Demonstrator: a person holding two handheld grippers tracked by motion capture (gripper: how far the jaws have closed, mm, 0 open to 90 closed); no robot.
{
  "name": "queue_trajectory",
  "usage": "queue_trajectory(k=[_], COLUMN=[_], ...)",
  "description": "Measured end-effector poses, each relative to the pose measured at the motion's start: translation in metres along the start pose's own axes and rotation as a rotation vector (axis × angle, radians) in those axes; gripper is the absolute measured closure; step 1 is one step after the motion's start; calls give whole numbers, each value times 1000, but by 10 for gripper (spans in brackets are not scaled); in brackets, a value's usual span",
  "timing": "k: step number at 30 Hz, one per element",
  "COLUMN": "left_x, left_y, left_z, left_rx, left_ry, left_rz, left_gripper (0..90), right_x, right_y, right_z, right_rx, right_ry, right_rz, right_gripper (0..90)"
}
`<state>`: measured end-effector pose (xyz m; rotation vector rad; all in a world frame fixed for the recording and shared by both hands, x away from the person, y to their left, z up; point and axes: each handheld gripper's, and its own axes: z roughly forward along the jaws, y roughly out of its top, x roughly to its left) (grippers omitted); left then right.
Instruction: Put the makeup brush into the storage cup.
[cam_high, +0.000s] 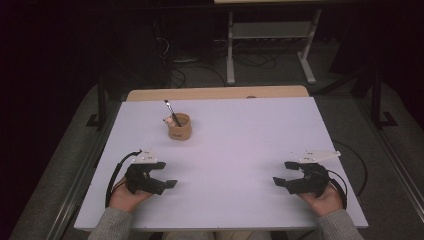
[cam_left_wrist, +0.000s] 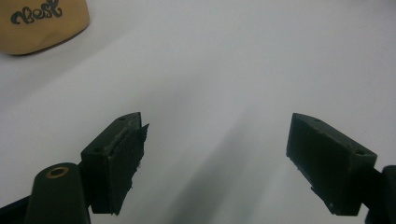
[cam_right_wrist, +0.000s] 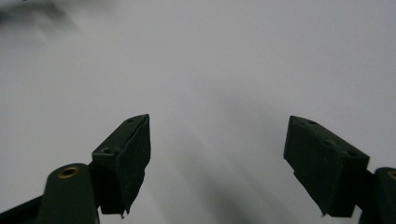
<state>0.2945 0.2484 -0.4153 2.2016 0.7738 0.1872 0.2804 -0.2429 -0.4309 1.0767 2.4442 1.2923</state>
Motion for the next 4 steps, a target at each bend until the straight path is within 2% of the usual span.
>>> queue_trajectory(k=[4], left_x=[0], left_y=[0], left_z=[-2], left_rx=[-11], left_ry=[1], left_rz=[-8], left_gripper=[186], right_x=[-1], right_y=[0], right_z=[-1], right_rx=[-9], right_ry=[-3], right_rz=[-9], right_gripper=[221])
